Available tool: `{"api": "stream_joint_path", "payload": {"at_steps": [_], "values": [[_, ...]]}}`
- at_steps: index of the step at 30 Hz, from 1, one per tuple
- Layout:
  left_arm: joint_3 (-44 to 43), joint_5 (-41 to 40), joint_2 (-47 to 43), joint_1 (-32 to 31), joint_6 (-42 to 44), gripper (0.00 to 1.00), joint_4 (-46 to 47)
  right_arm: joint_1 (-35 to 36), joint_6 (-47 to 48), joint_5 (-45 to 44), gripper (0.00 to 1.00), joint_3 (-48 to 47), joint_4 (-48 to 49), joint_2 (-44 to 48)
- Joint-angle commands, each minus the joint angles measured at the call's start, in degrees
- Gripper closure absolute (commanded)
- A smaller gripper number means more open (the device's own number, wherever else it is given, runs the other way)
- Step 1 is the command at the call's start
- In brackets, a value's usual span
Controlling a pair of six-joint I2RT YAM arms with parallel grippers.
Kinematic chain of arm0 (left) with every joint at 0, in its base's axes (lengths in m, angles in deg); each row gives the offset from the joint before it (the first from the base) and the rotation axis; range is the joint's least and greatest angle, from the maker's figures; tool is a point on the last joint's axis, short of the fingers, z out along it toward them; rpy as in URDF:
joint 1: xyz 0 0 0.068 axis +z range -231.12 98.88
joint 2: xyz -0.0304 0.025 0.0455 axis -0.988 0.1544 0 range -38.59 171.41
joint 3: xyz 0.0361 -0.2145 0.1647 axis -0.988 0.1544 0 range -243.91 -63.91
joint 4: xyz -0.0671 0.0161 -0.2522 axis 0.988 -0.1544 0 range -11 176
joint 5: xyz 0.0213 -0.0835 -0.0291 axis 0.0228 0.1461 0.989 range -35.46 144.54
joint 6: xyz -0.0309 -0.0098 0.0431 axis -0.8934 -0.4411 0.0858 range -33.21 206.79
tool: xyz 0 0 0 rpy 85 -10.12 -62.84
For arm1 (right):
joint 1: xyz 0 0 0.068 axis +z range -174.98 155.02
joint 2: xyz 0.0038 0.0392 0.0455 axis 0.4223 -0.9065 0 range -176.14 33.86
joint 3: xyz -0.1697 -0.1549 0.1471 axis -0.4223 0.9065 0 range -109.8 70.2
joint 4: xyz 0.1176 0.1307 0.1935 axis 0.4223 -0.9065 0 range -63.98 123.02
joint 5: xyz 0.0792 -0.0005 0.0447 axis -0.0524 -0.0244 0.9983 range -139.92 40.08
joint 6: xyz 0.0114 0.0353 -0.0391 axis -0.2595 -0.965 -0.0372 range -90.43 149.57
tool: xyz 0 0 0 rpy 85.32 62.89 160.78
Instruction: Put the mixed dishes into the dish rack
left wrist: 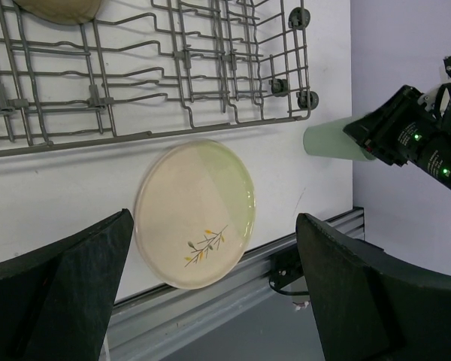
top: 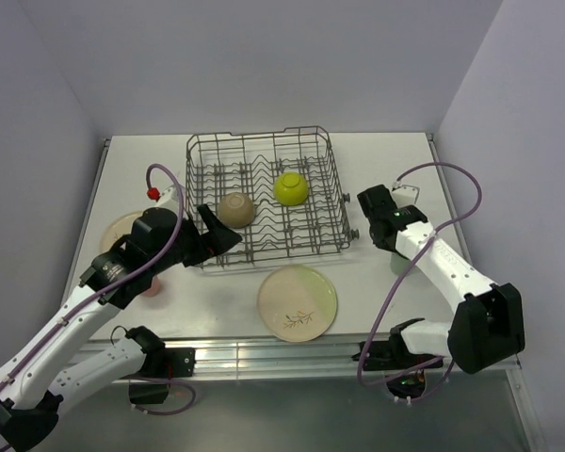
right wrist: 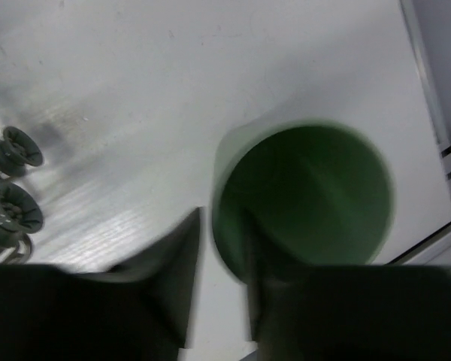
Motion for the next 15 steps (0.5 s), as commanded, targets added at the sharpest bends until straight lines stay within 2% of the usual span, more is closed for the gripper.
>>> {"api": "stream_joint_path", "payload": {"at_steps": [1,3,8,12,14,15], "values": [[-0.8,1.4,-0.6,-0.2,1.5,0.03,2.6,-0.4,-1.7,-2.0,0.84,-0.2,1.2,0.4],[-1.1,1.5,-0.2,-0.2,1.6,0.03,2.5,-0.4,-2.2,-3.4,1.00,-1.0,-0.2,0.7],[-1.8,2.8,1.5,-0.2,1.6,0.01,3.1,2.1,-4.5,-10.3,1.00,-6.8,-7.4,4.1],[-1.9,6.1,4.9,-0.2,1.1,0.01,7.7,7.8,-5.7,-13.5,1.00,-20.6,-14.6,6.6],[-2.6,8.9,6.9,-0.1,1.3,0.01,9.9,10.4,-4.6,-11.8,1.00,-26.0,-16.4,6.6],[-3.7,9.5,8.9,-0.1,1.5,0.01,10.4,12.5,-3.7,-7.8,1.00,-30.6,-16.2,6.6]]}}
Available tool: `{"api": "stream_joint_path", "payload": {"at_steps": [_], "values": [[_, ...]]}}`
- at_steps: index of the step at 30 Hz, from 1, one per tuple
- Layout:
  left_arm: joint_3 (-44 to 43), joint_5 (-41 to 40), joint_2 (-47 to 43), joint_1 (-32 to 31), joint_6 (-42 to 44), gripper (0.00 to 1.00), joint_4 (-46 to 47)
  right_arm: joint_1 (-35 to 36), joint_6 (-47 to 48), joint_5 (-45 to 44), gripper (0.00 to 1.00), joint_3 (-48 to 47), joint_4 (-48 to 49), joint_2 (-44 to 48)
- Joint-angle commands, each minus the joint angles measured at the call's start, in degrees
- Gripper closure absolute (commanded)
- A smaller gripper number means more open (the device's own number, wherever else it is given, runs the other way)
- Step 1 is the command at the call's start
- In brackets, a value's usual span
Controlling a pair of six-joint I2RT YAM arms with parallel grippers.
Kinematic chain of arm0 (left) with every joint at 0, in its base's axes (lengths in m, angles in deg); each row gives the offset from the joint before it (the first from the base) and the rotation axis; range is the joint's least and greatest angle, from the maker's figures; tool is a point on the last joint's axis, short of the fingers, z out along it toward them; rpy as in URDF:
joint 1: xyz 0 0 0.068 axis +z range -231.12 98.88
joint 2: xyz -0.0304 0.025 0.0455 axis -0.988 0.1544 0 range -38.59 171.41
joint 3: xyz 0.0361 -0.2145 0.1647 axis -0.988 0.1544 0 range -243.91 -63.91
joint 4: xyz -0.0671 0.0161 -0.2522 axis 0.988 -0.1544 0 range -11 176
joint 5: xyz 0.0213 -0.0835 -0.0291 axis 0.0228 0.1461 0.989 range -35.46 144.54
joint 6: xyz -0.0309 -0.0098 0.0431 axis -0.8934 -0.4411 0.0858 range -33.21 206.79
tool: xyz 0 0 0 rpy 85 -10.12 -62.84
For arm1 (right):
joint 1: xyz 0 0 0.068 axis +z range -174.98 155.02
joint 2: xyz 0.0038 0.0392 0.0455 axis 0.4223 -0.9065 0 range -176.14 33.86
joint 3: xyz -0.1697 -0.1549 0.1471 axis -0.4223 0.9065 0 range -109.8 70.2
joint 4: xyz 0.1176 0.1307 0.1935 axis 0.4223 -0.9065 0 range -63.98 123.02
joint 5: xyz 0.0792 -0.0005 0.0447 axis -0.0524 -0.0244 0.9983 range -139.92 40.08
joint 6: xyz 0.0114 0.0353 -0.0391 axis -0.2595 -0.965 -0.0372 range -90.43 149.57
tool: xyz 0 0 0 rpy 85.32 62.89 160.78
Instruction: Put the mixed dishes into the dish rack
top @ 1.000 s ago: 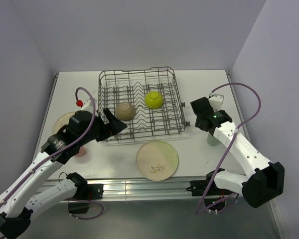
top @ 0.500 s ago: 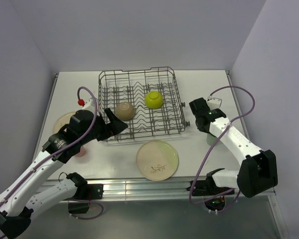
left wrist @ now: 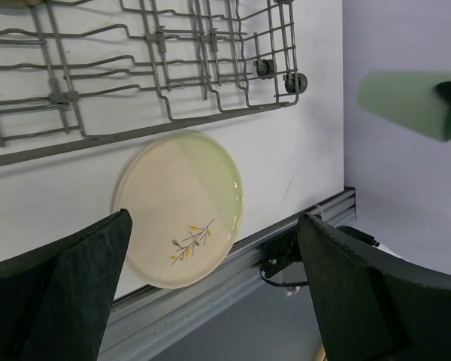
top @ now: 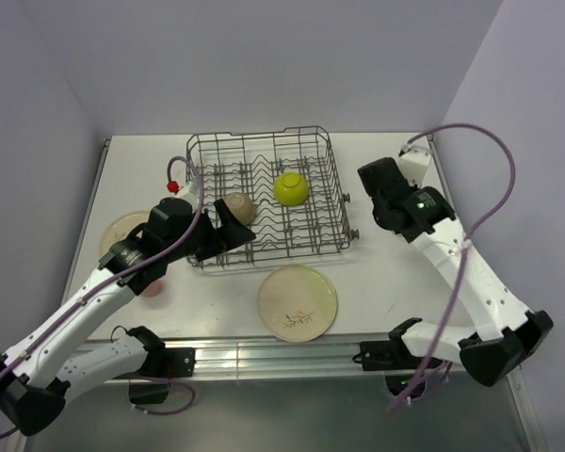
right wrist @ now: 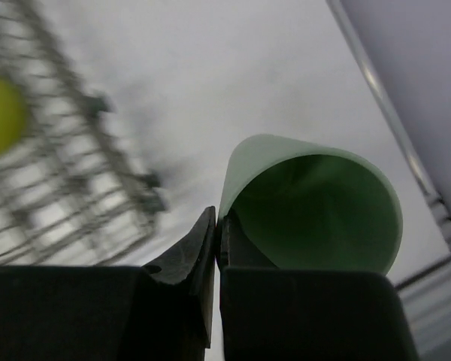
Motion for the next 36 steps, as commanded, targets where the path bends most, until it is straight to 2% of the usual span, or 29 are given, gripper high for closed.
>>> {"api": "stream_joint_path", "payload": {"at_steps": [1,3,4,5,8,9,12,14,16,17,21,27,32,36], "values": [[-3.9,4.8,3.7,-0.1,1.4,0.01,6.1,4.5,1.2,3.5,1.00,-11.5,-2.7,3.1],[-5.1,6.3,5.6,0.2,1.4,0.01,7.2,4.5,5.4,12.9,1.00,-13.3,3.7,4.3],[-5.2,6.7,5.8,0.4,1.5,0.01,7.7,4.5,5.9,21.3,1.00,-13.5,5.5,5.2],[-5.3,7.4,5.8,0.8,1.4,0.01,8.8,4.5,6.3,24.6,1.00,-13.8,7.9,5.3],[-2.4,17.2,4.4,5.6,-0.5,0.01,14.3,4.4,6.0,37.8,1.00,-13.1,13.1,5.3],[0.6,24.5,3.1,9.4,-1.8,0.01,19.5,4.3,5.7,41.0,1.00,-12.1,14.7,5.3],[6.7,36.1,1.6,15.0,-7.9,0.01,30.9,3.4,3.6,53.0,1.00,-9.1,21.2,6.3],[8.6,39.2,1.1,16.4,-11.0,0.01,35.7,1.6,1.6,62.3,1.00,-7.2,24.8,7.2],[10.1,42.1,1.0,16.8,-12.9,0.01,39.5,0.0,0.2,67.7,1.00,-4.5,29.1,7.9],[10.3,42.5,1.1,16.8,-13.1,0.01,39.9,-1.6,-1.3,72.9,1.00,-3.5,32.2,8.2],[11.4,43.6,0.0,16.8,-14.6,0.01,42.6,-3.7,-6.5,84.2,1.00,2.2,41.0,8.7],[12.3,44.9,-0.6,16.8,-17.4,0.01,46.2,-4.0,-16.5,94.0,1.00,8.0,56.0,9.2],[12.8,44.7,-1.5,16.8,-18.0,0.01,45.9,-4.0,-23.0,96.5,1.00,10.4,64.8,9.0],[13.8,45.5,-2.3,16.8,-20.6,0.01,49.4,-4.0,-27.8,97.6,1.00,12.6,71.6,8.4]]}}
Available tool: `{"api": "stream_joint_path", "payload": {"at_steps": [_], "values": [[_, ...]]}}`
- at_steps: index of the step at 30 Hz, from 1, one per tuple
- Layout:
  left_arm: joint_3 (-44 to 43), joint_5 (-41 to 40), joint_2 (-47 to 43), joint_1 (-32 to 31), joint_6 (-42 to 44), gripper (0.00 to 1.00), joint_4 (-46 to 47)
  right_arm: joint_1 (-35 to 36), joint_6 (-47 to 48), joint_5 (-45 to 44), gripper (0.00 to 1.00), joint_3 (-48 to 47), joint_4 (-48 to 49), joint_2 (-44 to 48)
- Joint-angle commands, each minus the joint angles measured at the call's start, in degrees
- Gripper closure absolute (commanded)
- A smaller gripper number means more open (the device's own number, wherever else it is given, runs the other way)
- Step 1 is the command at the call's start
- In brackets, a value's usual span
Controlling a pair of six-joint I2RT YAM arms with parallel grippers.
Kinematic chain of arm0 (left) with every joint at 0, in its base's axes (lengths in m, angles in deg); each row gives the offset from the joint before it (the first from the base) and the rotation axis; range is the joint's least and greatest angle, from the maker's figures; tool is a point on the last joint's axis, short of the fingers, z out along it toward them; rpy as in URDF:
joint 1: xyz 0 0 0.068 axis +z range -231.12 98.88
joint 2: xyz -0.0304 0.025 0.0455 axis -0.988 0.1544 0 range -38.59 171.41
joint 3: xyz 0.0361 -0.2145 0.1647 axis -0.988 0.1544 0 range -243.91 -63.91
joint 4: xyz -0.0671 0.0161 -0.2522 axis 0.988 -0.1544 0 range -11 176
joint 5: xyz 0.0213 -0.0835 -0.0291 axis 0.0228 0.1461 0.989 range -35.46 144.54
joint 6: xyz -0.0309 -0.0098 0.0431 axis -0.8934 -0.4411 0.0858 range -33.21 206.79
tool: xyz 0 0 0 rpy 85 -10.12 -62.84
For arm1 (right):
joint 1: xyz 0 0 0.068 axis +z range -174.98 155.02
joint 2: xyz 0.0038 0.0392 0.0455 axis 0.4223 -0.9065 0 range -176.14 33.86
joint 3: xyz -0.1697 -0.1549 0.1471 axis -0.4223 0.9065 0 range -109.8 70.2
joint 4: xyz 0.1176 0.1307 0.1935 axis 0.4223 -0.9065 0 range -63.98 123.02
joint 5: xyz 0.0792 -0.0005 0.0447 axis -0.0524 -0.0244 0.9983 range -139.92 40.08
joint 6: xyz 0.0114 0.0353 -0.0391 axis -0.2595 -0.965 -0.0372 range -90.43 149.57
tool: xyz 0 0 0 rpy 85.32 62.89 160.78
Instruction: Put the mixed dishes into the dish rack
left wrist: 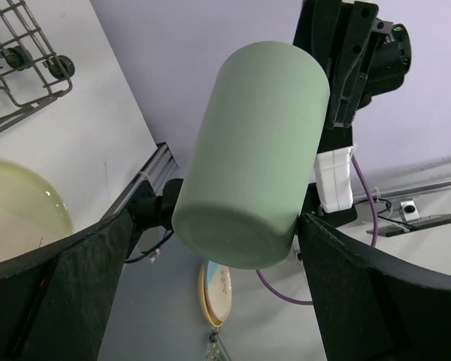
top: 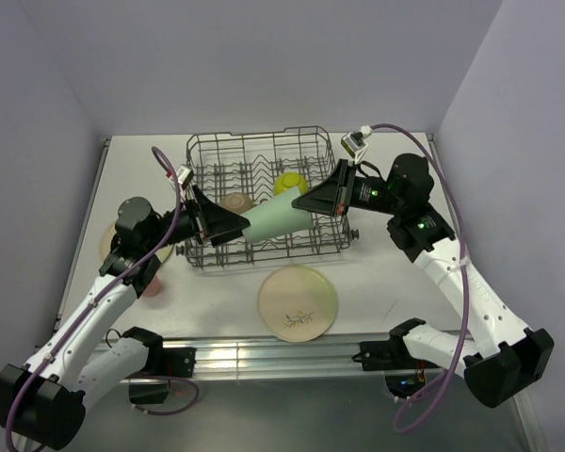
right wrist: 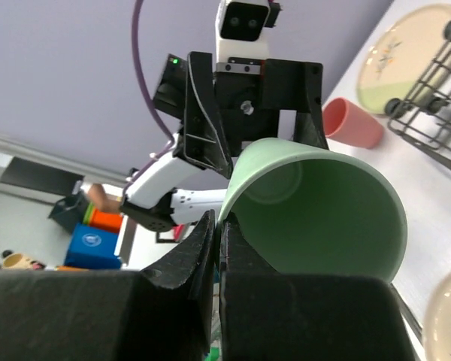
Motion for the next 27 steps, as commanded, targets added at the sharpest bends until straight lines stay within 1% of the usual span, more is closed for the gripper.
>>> {"api": "stream_joint_path", "payload": {"at_steps": [1,8,11,14,21,27], "values": [[0.8,2.0,-1.6,0.1,-2.6,0.01,6.0,-0.3,-7.0,3.8,1.00,1.4,11.9,0.9],[0.8,2.5,-2.2,0.1,-5.8,0.01,10.2,-0.3,-13.2,5.1,1.00,5.0,22.9,-0.6],[0.8,2.4,-2.2,0.1,-7.0,0.01,11.8,-0.3,-14.1,4.9,1.00,6.2,24.6,-1.1],[1.6,2.8,-2.1,0.0,-9.8,0.01,15.4,-0.3,-14.6,4.9,1.00,7.0,26.2,-1.8],[2.8,2.8,-2.6,-0.3,-12.4,0.14,17.6,-0.3,-16.1,4.9,1.00,7.9,30.2,-4.2],[3.1,2.9,-3.0,-0.3,-12.8,0.15,17.8,-0.3,-17.1,4.7,1.00,7.2,32.6,-6.2]]}}
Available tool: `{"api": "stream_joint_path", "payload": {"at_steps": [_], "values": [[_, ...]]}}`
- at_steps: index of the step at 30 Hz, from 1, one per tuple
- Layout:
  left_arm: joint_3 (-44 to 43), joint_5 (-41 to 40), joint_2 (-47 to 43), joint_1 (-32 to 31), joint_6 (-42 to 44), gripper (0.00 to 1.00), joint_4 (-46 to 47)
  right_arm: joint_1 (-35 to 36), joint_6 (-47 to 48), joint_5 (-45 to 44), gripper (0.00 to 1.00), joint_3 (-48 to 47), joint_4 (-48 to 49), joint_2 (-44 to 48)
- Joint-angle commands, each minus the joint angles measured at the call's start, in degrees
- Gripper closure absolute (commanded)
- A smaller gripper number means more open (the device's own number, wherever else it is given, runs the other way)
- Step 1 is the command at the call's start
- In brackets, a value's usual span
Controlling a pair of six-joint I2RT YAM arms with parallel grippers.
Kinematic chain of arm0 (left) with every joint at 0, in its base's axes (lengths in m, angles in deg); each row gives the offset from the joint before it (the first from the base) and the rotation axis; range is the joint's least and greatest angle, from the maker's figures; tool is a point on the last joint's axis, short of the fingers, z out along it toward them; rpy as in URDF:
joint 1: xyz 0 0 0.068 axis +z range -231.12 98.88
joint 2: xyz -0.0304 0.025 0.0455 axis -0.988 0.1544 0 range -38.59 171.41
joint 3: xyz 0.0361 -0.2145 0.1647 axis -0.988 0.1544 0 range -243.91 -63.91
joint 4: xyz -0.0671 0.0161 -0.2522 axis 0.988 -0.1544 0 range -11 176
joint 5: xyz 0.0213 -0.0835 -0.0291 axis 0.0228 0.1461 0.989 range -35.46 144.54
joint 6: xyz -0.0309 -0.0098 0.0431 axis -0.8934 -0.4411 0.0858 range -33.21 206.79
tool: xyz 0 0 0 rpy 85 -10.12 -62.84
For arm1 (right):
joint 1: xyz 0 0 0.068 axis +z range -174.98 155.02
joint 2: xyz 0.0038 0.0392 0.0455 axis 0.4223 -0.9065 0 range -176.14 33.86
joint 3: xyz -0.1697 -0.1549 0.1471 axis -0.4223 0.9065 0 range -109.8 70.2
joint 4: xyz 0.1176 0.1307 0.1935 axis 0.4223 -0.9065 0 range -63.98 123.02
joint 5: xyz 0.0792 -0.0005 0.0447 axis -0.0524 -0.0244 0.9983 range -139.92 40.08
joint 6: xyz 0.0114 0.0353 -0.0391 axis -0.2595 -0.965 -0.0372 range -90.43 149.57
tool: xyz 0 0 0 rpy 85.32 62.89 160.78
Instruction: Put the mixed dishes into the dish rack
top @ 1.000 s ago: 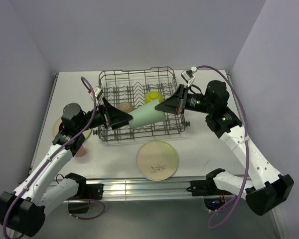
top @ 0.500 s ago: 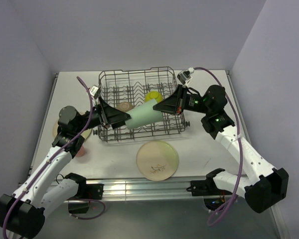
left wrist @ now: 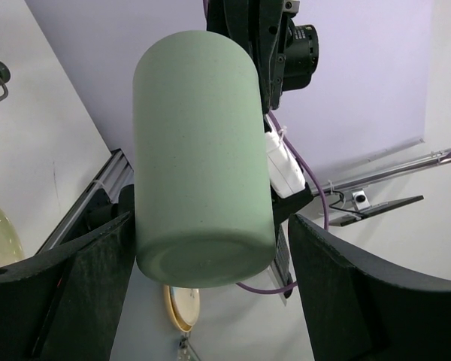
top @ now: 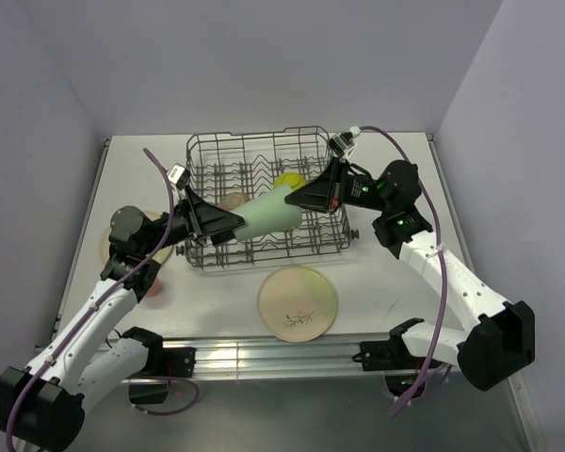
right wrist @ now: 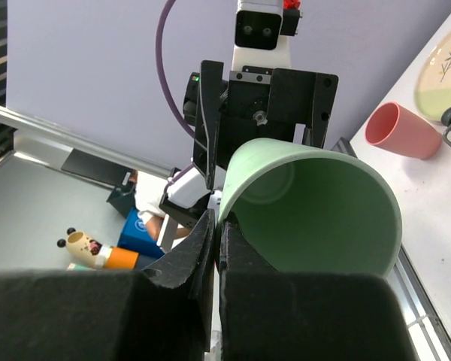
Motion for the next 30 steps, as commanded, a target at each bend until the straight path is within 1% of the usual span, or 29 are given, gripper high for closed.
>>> {"api": "stream_joint_path", "payload": {"at_steps": [1,6,7,10,11,13,14,16,17,18,19,20,21,22,23,24,25,26,27,28,29,30], "values": [[-0.1,1.6,-1.5,-0.2,-0.8,0.15,4.0,-0.2,-0.7,0.4,1.00,-1.1,5.5,-1.1],[-1.0,1.5,-0.6,-0.3,-0.1,0.17,3.1,-0.2,-0.5,0.6,1.00,-2.0,5.3,-2.1],[-1.3,1.5,-0.4,-0.3,0.0,0.19,2.9,-0.1,-0.5,0.6,1.00,-2.0,5.5,-2.1],[-2.4,1.1,0.5,-0.3,0.4,0.28,2.4,0.2,0.4,0.6,1.00,-2.1,4.6,-2.2],[-2.8,0.4,1.0,-0.3,1.4,0.34,0.6,0.2,0.6,0.6,1.00,-2.2,4.3,-2.2],[-3.8,-0.7,1.3,-0.3,3.2,0.41,-2.1,0.3,0.9,0.9,1.00,-2.2,4.3,-2.2],[-5.1,-1.3,1.9,-0.3,4.2,0.54,-4.0,0.4,1.0,1.1,1.00,-2.4,4.3,-2.2],[-7.7,-3.1,2.6,-0.2,7.6,0.73,-9.5,0.5,2.3,1.7,1.00,-3.2,3.2,-2.2],[-8.6,-3.4,3.9,-0.3,8.6,0.96,-11.2,0.4,3.1,1.8,0.88,-3.5,2.5,-2.3],[-9.5,-3.5,4.7,-0.3,10.6,1.00,-13.3,0.4,5.0,1.8,0.77,-3.8,1.5,-2.3],[-11.7,-3.7,5.4,-0.3,11.8,1.00,-15.2,0.4,6.2,1.8,0.60,-4.5,0.5,-2.2],[-12.9,-5.0,6.8,-0.2,14.5,1.00,-17.1,0.4,7.4,1.1,0.22,-4.9,-2.5,-1.7],[-14.3,-5.9,7.5,-0.2,16.0,1.00,-21.8,0.4,10.4,0.6,0.02,-6.0,-4.5,-1.5],[-16.9,-6.9,8.7,-0.1,17.5,1.00,-24.3,0.0,12.3,-1.0,0.00,-6.7,-9.7,-1.1],[-18.2,-7.7,9.4,0.0,20.0,1.00,-25.9,-0.3,13.8,-1.7,0.00,-7.3,-12.2,-1.0],[-19.5,-9.5,10.1,0.2,21.2,1.00,-30.7,-0.9,16.5,-2.6,0.00,-8.3,-14.5,-0.8],[-22.2,-10.3,11.4,0.9,22.4,1.00,-32.7,-1.5,18.3,-4.1,0.00,-8.8,-20.6,-0.6],[-23.7,-11.4,12.1,1.5,25.0,1.00,-34.6,-2.9,20.5,-9.2,0.00,-9.5,-24.7,0.4],[-27.4,-14.7,12.8,2.5,26.5,1.00,-40.0,-3.4,26.2,-13.1,0.00,-11.5,-34.6,0.9],[-29.5,-16.5,14.5,2.8,29.8,1.00,-42.8,-3.9,29.0,-17.5,0.00,-12.7,-39.5,2.1],[-31.7,-18.9,15.5,3.3,31.5,1.00,-45.5,-4.4,33.3,-27.6,0.00,-13.6,-43.3,2.7],[-37.2,-24.6,16.5,4.1,33.1,1.00,-48.9,-4.5,34.8,-32.5,0.00,-15.1,-49.4,3.3]]}}
